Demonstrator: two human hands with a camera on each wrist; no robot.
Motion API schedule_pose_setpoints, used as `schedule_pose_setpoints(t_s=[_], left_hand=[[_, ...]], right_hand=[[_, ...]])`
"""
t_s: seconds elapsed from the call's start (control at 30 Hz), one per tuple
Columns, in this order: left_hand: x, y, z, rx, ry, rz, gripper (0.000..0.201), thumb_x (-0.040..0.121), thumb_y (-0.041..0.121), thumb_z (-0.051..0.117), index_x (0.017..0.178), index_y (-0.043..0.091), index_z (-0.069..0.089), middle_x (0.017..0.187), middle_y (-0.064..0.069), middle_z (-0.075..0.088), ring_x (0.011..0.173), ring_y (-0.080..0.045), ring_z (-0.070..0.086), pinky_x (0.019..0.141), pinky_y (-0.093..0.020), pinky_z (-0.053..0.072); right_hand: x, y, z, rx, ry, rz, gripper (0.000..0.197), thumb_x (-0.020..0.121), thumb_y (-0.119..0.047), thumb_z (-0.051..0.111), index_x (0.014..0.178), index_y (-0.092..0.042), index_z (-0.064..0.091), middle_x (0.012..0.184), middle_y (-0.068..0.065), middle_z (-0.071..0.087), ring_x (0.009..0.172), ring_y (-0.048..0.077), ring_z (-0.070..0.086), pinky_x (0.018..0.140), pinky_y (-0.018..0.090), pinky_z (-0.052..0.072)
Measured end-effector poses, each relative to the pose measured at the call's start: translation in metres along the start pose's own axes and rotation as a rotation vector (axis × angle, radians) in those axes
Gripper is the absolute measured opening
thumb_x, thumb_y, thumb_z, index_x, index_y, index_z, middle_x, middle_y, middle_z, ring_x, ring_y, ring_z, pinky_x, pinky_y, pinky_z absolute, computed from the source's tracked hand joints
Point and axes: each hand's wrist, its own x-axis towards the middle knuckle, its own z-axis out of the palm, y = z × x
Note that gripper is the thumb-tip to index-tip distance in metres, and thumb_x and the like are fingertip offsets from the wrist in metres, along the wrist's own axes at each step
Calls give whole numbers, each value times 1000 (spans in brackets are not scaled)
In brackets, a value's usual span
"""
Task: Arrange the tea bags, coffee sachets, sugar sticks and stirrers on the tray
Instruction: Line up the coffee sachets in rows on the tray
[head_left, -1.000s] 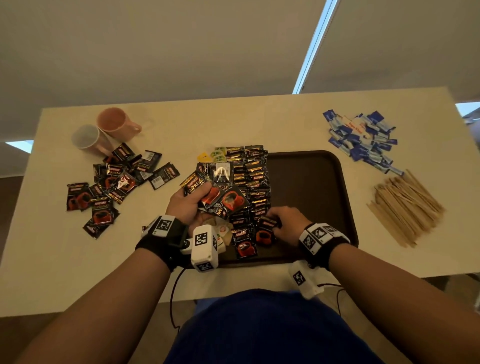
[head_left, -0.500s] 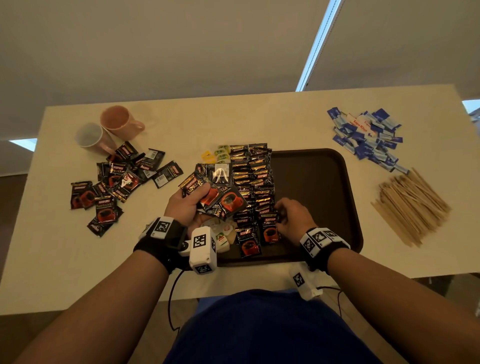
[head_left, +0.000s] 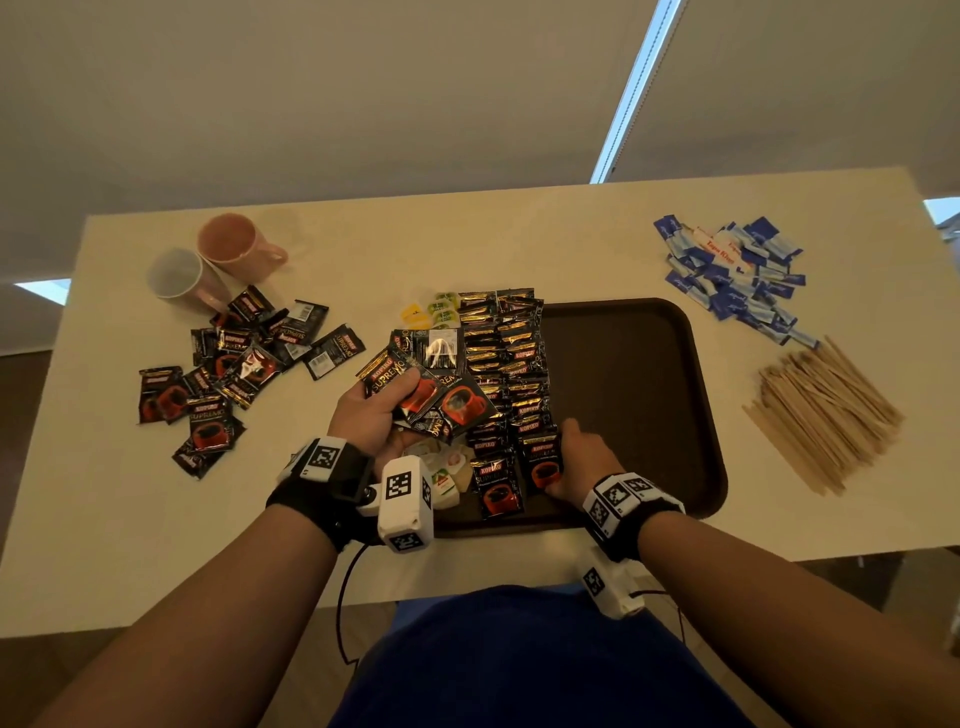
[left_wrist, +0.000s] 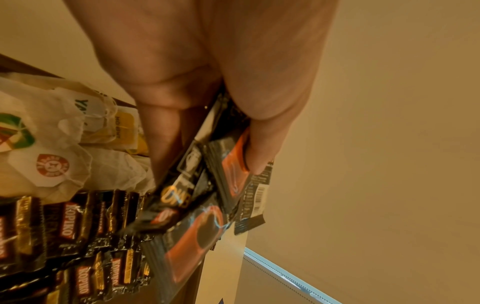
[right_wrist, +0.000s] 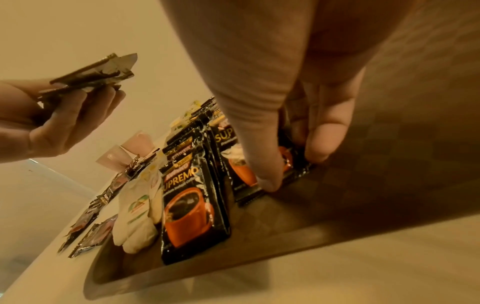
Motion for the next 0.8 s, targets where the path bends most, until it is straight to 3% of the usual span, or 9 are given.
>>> schedule_pose_setpoints(t_s=[0.17, 0.37, 0.6, 0.8], left_hand=[[3, 3, -2, -7, -2, -17, 40, 92, 15, 69, 128, 4, 53, 100, -14, 71, 77, -25, 72, 46, -34, 57], [7, 1, -7, 7, 0, -13, 42, 92, 15, 69, 130, 4, 54, 97, -12, 71, 62, -17, 74, 45, -32, 56], [8, -2, -10, 12, 1, -18, 48, 91, 18, 71, 133, 3, 54, 100, -13, 72, 72, -21, 74, 49, -34, 58], [6, -2, -11, -3, 8, -25, 49, 90, 18, 71, 134, 4, 53, 105, -14, 71, 79, -24, 73, 50, -34, 58]], right_hand=[[8, -10, -3, 105, 30, 2, 65, 74, -29, 84, 121, -12, 43, 115, 11, 62, 104, 29, 64, 89, 40, 56], [9, -12, -5, 219, 28, 31, 71, 71, -30, 87, 125, -12, 44, 122, 10, 61, 114, 28, 61, 95, 39, 53], [4, -10, -13, 249, -6, 54, 77, 67, -31, 90, 126, -13, 44, 125, 8, 60, 117, 27, 59, 96, 38, 53], [13, -6, -35, 243, -36, 46, 94, 62, -52, 88, 136, -13, 46, 127, 5, 59, 114, 22, 58, 92, 35, 53]])
